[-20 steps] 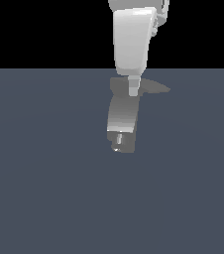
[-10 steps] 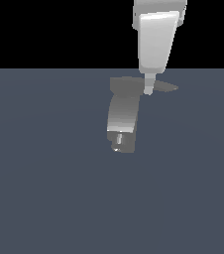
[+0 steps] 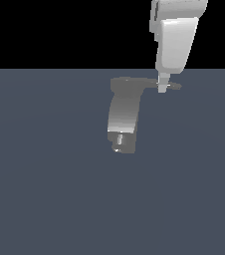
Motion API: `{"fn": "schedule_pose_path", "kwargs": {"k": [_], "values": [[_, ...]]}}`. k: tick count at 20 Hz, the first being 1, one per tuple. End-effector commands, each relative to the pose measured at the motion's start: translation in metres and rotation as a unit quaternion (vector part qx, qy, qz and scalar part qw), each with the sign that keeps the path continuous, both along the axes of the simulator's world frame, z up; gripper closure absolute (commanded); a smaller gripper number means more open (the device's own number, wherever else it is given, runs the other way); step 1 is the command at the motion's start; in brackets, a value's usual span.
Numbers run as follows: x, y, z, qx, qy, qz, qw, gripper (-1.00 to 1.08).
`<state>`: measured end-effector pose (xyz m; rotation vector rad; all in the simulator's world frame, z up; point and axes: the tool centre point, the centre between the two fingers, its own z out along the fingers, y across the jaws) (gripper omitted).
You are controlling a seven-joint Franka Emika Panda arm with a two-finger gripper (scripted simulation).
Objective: Turn on the faucet by rotating a designated handle.
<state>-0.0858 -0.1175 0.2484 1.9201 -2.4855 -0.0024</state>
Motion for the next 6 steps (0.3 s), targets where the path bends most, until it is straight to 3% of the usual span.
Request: {"fn": "schedule_pose_path", "kwargs": {"k": [1,6], "values": [[0.003,-0.021,0.000,-0.001,-0.001,-0.011,0.9999,1.08],[0.010,-0.038,0.000,0.000,-0.001,-0.013,0.9999,1.08]]}}
